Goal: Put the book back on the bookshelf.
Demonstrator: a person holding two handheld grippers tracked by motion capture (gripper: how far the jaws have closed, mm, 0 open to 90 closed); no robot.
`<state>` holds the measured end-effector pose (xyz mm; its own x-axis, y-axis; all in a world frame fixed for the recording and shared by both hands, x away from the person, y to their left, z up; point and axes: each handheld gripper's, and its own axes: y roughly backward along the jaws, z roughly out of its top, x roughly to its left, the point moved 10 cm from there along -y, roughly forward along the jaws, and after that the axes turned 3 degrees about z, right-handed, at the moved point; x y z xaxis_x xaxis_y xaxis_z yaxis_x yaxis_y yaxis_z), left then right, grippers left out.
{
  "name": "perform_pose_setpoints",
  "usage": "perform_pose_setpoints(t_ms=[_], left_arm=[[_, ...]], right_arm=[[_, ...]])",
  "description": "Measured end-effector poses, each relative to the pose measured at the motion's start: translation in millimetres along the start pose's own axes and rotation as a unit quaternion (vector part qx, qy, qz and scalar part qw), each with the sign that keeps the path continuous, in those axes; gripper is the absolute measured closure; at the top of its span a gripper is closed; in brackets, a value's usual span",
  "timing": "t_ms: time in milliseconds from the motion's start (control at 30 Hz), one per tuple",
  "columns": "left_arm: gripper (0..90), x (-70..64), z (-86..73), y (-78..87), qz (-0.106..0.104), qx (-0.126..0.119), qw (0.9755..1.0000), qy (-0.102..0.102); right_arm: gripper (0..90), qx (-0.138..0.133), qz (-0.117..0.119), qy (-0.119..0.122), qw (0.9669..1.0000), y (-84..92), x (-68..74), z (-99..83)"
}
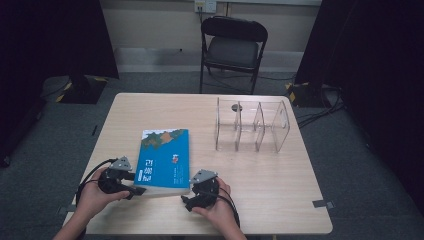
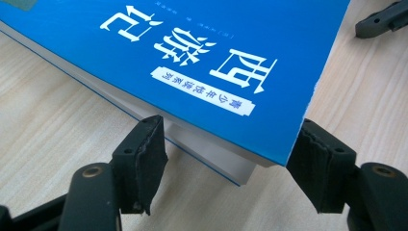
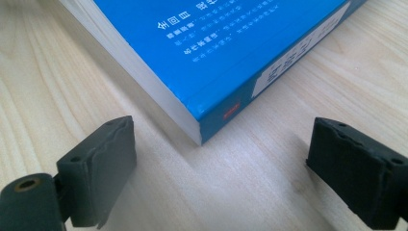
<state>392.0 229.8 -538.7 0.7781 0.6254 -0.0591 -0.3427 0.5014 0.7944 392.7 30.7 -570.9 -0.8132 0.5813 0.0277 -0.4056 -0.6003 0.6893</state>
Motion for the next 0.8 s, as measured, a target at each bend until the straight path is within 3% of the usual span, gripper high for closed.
perform_pose_setpoints(t_ms=[233, 600, 700, 800], left_arm=[[32.5, 0.5, 4.0, 2.0, -0.002, -0.006, 1.0000, 0.005], [32.3, 0.4, 11.7, 6.2, -0.006, 0.000, 1.0000, 0.005], [32.3, 0.3, 14.4, 7.2, -0.006, -0.004, 0.9999, 0.008], [32.3, 0.8, 16.0, 8.1, -0.007, -0.004, 0.9999, 0.008]], right_arm=[[14.0, 0.009, -0.005, -0.005, 0.9999, 4.0, 3.0, 1.4], [13.6, -0.006, 0.028, 0.004, 0.9996, 10.6, 14.2, 13.0], [13.9, 0.005, 0.026, 0.010, 0.9996, 12.7, 16.5, 16.2], [15.2, -0.014, 0.043, 0.001, 0.9990, 12.2, 21.7, 28.0]])
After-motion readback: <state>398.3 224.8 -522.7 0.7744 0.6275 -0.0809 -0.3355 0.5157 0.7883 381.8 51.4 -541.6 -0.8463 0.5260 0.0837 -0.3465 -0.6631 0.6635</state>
